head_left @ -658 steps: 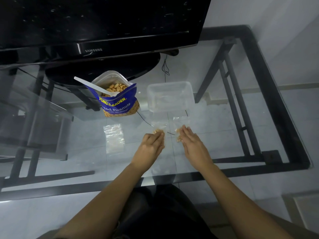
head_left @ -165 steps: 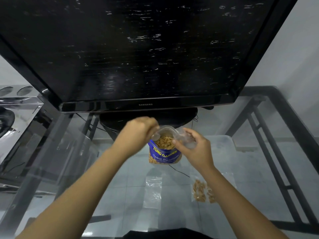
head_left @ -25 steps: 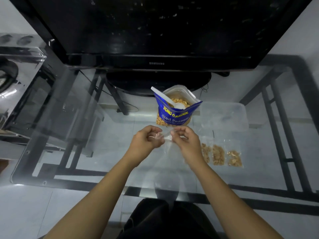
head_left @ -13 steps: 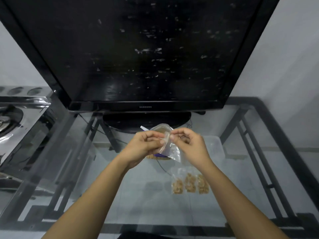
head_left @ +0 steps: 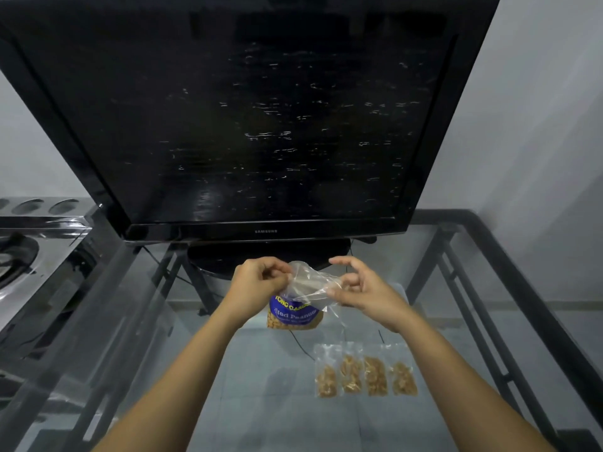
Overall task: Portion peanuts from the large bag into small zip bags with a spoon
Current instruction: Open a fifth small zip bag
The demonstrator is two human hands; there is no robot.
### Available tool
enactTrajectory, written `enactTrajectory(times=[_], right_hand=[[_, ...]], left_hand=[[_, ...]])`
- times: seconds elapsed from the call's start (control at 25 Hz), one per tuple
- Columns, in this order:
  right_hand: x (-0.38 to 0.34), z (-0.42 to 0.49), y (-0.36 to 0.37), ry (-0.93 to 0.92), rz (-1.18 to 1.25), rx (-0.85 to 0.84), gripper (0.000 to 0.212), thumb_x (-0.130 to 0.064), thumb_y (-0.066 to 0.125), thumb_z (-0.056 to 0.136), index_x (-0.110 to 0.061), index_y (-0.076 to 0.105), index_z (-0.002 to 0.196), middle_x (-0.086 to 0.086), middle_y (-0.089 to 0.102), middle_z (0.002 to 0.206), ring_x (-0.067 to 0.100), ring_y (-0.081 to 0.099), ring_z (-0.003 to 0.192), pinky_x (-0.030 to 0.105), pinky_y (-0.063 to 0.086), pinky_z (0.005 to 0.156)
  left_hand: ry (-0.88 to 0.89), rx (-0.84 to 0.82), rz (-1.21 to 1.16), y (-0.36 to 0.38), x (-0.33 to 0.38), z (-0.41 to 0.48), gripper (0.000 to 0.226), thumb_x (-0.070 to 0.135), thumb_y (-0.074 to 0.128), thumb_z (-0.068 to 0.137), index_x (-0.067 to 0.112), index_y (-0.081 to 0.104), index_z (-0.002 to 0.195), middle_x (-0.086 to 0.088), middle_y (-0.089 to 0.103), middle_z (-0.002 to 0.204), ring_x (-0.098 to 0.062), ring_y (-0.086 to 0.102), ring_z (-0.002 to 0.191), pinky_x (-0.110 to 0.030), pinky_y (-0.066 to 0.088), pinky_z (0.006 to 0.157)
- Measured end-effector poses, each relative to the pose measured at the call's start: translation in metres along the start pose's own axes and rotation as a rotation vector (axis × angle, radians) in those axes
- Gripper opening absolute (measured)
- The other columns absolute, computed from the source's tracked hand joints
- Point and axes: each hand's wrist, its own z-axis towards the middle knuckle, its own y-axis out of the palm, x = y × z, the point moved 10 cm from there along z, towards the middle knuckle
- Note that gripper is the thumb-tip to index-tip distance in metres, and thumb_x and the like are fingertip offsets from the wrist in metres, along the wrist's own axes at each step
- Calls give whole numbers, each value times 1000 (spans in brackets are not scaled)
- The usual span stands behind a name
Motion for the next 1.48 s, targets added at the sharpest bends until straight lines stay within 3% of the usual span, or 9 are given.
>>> enactTrajectory(times=[0.12, 0.24, 0.44, 0.56, 0.72, 1.04, 1.24, 1.32, 1.48], right_hand=[[11, -1, -7, 20, 73, 62, 53, -17, 69, 82, -34, 44, 125, 5, 68, 102, 18, 68, 90, 27, 55, 81], [11, -1, -11, -21, -11, 146, 54, -5, 60, 84, -34, 41, 125, -5, 59, 122, 10, 61, 104, 17, 47, 79], [-31, -7, 10, -306, -593, 185, 76, -45, 68, 77, -28, 30, 141, -19, 28, 139, -2, 20, 131, 17, 19, 107], [-39, 2, 24, -365, -741, 208, 85, -56, 70, 70, -23, 35, 140, -9, 39, 142, 8, 25, 137, 29, 19, 116], [-41, 6, 20, -405, -668, 301, 74, -55, 73, 67, -21, 50, 129, -5, 57, 123, 12, 46, 118, 32, 31, 110], [-39, 12, 20, -469, -594, 338, 53, -54, 66, 70, -23, 60, 112, -10, 62, 101, 8, 54, 97, 28, 42, 95], [-14, 24, -8, -315, -390, 396, 53, -46, 77, 67, -29, 60, 113, -21, 56, 102, -3, 53, 99, 13, 42, 83], [2, 32, -11, -236, -340, 371, 53, -45, 77, 66, -29, 59, 114, -21, 56, 102, -7, 52, 97, 8, 39, 81], [34, 44, -4, -93, -264, 285, 54, -45, 78, 65, -28, 59, 112, -19, 58, 100, -6, 53, 95, 3, 39, 76]], left_hand=[[-16, -13, -24, 3, -3, 1, 8, 10, 67, 82, 15, 71, 85, -5, 69, 73, -20, 68, 75, -41, 58, 79], [-26, 35, -9, 3, -6, 3, 11, 7, 65, 81, 17, 71, 82, -5, 67, 70, -21, 67, 74, -40, 58, 77], [-28, -23, -85, 12, -4, 7, 15, 7, 64, 81, 21, 70, 80, -5, 67, 68, -18, 65, 69, -33, 56, 68], [-36, -43, -153, 18, -1, 9, 18, 5, 66, 80, 23, 69, 76, -1, 66, 64, -14, 63, 64, -26, 51, 62], [-26, -64, -166, 19, -2, 10, 13, 6, 65, 80, 18, 68, 78, -5, 67, 67, -16, 65, 65, -29, 53, 64], [-29, -88, -204, 24, -7, 18, 3, 10, 65, 83, 12, 67, 83, -1, 64, 65, -12, 62, 61, -22, 49, 59], [-143, 421, 25, -34, -49, 32, 30, 39, 62, 84, 12, 63, 99, -4, 63, 86, -18, 62, 82, -19, 44, 65], [-293, 340, 158, -28, -78, 43, 44, 41, 63, 84, 7, 60, 112, -9, 62, 100, -23, 60, 93, -25, 44, 73], [-214, 243, 177, -10, -74, 57, 23, 25, 63, 86, 5, 68, 95, -2, 61, 78, -11, 53, 70, -16, 39, 56]])
